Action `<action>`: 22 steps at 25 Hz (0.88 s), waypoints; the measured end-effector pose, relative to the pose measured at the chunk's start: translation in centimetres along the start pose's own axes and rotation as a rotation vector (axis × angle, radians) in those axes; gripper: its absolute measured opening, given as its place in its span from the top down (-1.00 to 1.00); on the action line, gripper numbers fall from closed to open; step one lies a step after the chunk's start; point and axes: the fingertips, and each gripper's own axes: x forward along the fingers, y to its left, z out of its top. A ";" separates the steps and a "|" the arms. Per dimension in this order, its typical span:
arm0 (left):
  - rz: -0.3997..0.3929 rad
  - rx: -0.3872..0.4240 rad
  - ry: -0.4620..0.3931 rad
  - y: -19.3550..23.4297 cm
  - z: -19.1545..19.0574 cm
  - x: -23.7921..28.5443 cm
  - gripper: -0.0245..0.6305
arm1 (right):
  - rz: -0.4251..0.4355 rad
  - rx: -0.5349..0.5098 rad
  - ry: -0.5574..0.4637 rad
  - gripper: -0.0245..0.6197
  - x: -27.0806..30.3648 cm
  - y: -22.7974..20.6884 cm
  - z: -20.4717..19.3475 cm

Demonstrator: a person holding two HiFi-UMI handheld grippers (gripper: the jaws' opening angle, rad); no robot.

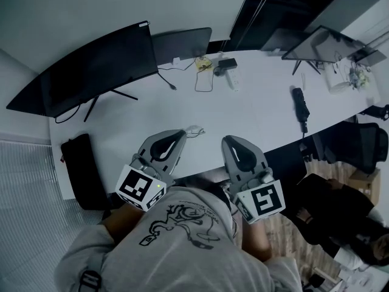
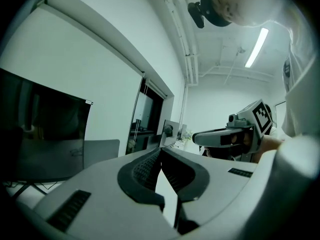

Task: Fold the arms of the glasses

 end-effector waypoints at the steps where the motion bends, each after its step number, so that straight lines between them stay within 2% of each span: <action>1: -0.001 0.005 -0.008 -0.2 0.4 -0.2 0.86 | 0.001 -0.005 -0.007 0.84 -0.2 0.2 0.4; 12: -0.013 0.050 -0.034 -1.5 1.8 -1.3 0.86 | -0.001 -0.041 -0.028 0.84 -1.5 1.2 2.1; 22: -0.009 0.050 -0.029 -1.1 1.5 -1.5 0.86 | -0.012 -0.041 -0.032 0.84 -1.6 1.2 2.2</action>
